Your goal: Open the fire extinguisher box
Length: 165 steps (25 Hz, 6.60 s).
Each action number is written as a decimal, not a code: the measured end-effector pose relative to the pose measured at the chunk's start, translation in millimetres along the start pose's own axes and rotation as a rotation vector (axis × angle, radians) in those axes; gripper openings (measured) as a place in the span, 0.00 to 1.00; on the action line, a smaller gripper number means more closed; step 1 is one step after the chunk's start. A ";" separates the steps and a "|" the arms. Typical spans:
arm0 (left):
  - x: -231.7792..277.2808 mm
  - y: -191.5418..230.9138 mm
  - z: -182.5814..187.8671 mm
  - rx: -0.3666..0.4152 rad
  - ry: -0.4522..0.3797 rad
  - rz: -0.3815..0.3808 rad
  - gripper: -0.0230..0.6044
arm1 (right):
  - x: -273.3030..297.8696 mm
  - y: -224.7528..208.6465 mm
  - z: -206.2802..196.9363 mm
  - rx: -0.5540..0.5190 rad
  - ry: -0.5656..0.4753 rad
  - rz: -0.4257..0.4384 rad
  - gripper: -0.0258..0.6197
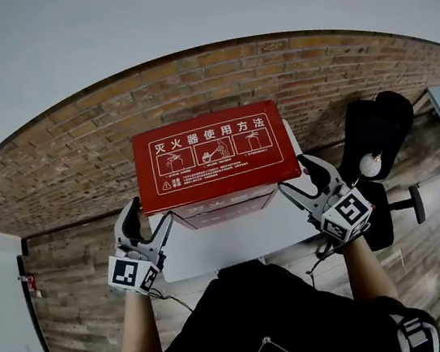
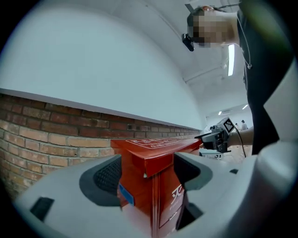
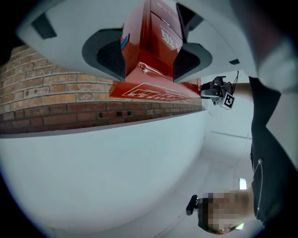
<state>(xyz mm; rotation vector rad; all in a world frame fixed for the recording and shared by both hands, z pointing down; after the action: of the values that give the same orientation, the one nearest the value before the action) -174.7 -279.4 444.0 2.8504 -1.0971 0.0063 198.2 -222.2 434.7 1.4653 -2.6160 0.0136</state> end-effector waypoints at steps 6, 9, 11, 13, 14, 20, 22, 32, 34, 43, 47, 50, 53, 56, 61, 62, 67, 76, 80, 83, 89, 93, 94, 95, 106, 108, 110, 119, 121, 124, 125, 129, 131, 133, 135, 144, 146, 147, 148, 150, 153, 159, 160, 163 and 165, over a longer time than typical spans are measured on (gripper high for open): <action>6.3 1.3 -7.2 -0.026 -0.001 -0.025 0.64 | 3.9 -2.0 -8.2 0.014 0.012 0.004 0.52; 7.5 -0.1 -7.5 -0.022 -0.005 -0.032 0.64 | 6.9 -0.7 -8.0 0.014 0.006 0.003 0.52; 8.4 -1.5 -8.0 -0.012 -0.005 -0.030 0.64 | 7.3 -0.9 -8.7 0.016 0.005 -0.001 0.52; 9.1 -2.3 -8.5 -0.010 -0.009 -0.026 0.64 | 7.5 -1.0 -8.8 0.012 0.004 -0.003 0.51; 8.9 -2.6 -8.4 -0.009 -0.008 -0.024 0.64 | 7.8 -0.9 -8.5 0.009 0.005 -0.001 0.51; 6.1 -3.6 -1.8 -0.017 -0.009 -0.025 0.64 | 5.0 -1.8 -2.2 0.017 0.005 0.003 0.52; 5.8 -4.1 5.1 -0.032 -0.018 -0.030 0.64 | 2.9 -3.9 4.3 0.036 -0.003 0.007 0.52; 22.9 4.6 68.1 0.047 -0.047 -0.006 0.61 | 10.0 -36.0 77.1 0.159 -0.153 0.079 0.52; 28.4 10.4 81.0 0.057 -0.076 0.003 0.60 | 15.9 -44.0 93.4 0.156 -0.196 0.085 0.52; 58.5 35.1 117.1 0.062 -0.152 0.020 0.59 | 52.0 -74.8 135.3 0.072 -0.261 0.048 0.51; 71.0 46.5 126.7 0.065 -0.163 0.025 0.59 | 69.2 -86.2 144.8 0.049 -0.266 0.024 0.51; 82.3 54.9 133.0 0.074 -0.165 0.029 0.59 | 82.4 -97.3 151.3 0.059 -0.280 0.014 0.51; 94.5 64.5 138.7 0.074 -0.165 0.040 0.59 | 97.6 -108.7 154.8 0.067 -0.279 -0.021 0.51; 107.1 73.3 142.3 0.061 -0.169 0.054 0.59 | 112.3 -119.4 156.1 0.081 -0.281 -0.053 0.51; 123.0 85.5 145.5 0.039 -0.169 0.067 0.59 | 131.0 -131.5 157.0 0.085 -0.271 -0.085 0.51; 126.0 87.8 145.6 0.039 -0.168 0.069 0.59 | 134.1 -133.6 156.6 0.083 -0.270 -0.091 0.51; 138.2 96.6 144.3 0.043 -0.162 0.083 0.59 | 148.8 -141.1 152.5 0.058 -0.265 -0.136 0.51; 147.4 103.1 142.8 0.038 -0.144 0.105 0.59 | 163.4 -146.2 149.5 0.040 -0.216 -0.189 0.51; 150.4 104.2 143.2 0.047 -0.120 0.119 0.59 | 168.3 -148.2 151.1 0.056 -0.172 -0.205 0.51; 149.9 103.1 142.9 0.056 -0.113 0.123 0.59 | 169.1 -148.8 151.7 0.058 -0.155 -0.201 0.51; 145.9 101.1 145.2 0.076 -0.111 0.126 0.59 | 161.2 -157.7 152.1 0.090 -0.168 -0.166 0.51; 128.3 104.2 155.2 0.084 -0.143 0.147 0.59 | 134.6 -169.0 159.6 0.105 -0.207 -0.211 0.51; 121.5 103.6 158.9 0.087 -0.157 0.154 0.59 | 125.7 -169.0 162.9 0.110 -0.223 -0.220 0.51; 114.1 101.1 162.6 0.093 -0.173 0.157 0.59 | 117.1 -166.9 166.4 0.111 -0.240 -0.222 0.51; 46.8 13.5 162.7 0.150 -0.290 0.059 0.34 | 61.3 -55.9 157.4 -0.047 -0.238 -0.037 0.28; 39.9 1.7 152.9 0.137 -0.284 0.043 0.26 | 56.1 -33.6 148.7 -0.059 -0.238 -0.009 0.19; 35.4 -7.9 138.3 0.108 -0.271 0.027 0.19 | 51.3 -16.1 136.7 -0.072 -0.223 -0.011 0.13; 22.1 -43.0 68.5 -0.030 -0.205 -0.022 0.11 | 35.1 31.6 81.6 -0.022 -0.223 0.024 0.07; 19.5 -52.8 58.1 -0.055 -0.193 -0.036 0.11 | 32.3 36.6 71.9 -0.010 -0.214 0.022 0.07; 17.5 -65.3 41.3 -0.105 -0.178 -0.057 0.11 | 29.7 48.2 57.7 -0.004 -0.195 0.048 0.07; 17.6 -68.9 35.4 -0.116 -0.170 -0.062 0.11 | 29.0 51.5 52.5 -0.008 -0.188 0.053 0.07; 16.7 -78.7 18.2 -0.126 -0.133 -0.057 0.11 | 27.3 57.9 33.6 0.000 -0.165 0.039 0.07; 16.8 -80.9 12.5 -0.128 -0.117 -0.057 0.11 | 27.4 61.1 25.7 0.022 -0.154 0.039 0.07; 16.9 -82.2 6.8 -0.114 -0.107 -0.066 0.11 | 28.1 65.3 20.1 0.033 -0.145 0.042 0.07; 17.0 -83.0 3.9 -0.112 -0.107 -0.069 0.11 | 29.2 68.8 17.3 0.028 -0.146 0.046 0.07; 17.7 -82.8 -3.2 -0.128 -0.082 -0.064 0.11 | 32.4 74.8 10.1 0.036 -0.125 0.047 0.07; 17.4 -83.4 -4.4 -0.126 -0.080 -0.069 0.11 | 31.4 75.2 10.6 0.049 -0.100 0.043 0.07; 17.1 -83.7 -4.7 -0.124 -0.080 -0.070 0.11 | 30.9 75.6 11.0 0.056 -0.081 0.041 0.07; 16.8 -83.8 -5.0 -0.123 -0.080 -0.070 0.11 | 30.6 75.5 11.2 0.058 -0.075 0.038 0.07; 16.4 -83.4 -5.7 -0.122 -0.078 -0.069 0.11 | 30.9 74.0 10.8 0.043 -0.103 0.036 0.07; 16.6 -82.0 -7.0 -0.121 -0.073 -0.069 0.11 | 31.3 73.9 9.0 0.034 -0.122 0.035 0.07; 16.9 -80.6 -7.1 -0.119 -0.068 -0.064 0.11 | 29.6 75.9 5.8 0.043 -0.109 0.033 0.07; 16.8 -80.4 -7.1 -0.119 -0.069 -0.063 0.11 | 29.7 75.7 5.9 0.039 -0.121 0.032 0.07; 16.6 -80.8 -7.3 -0.120 -0.075 -0.062 0.11 | 29.0 75.6 5.8 0.041 -0.128 0.027 0.07; 16.5 -81.3 -6.7 -0.122 -0.080 -0.062 0.11 | 28.2 75.6 5.6 0.038 -0.118 0.026 0.07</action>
<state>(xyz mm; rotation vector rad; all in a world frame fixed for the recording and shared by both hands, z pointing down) -107.8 -229.8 444.8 2.7955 -0.9860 -0.1746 118.9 -206.9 437.4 1.4875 -2.7430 -0.0217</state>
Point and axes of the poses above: the fingertips, and each gripper's own axes: x forward along the fingers, y to its left, z out of its top, the point moved 6 cm from there along -x, backward along the fingers, and after that the axes turned 4 degrees about -x, right-handed, at the moved point
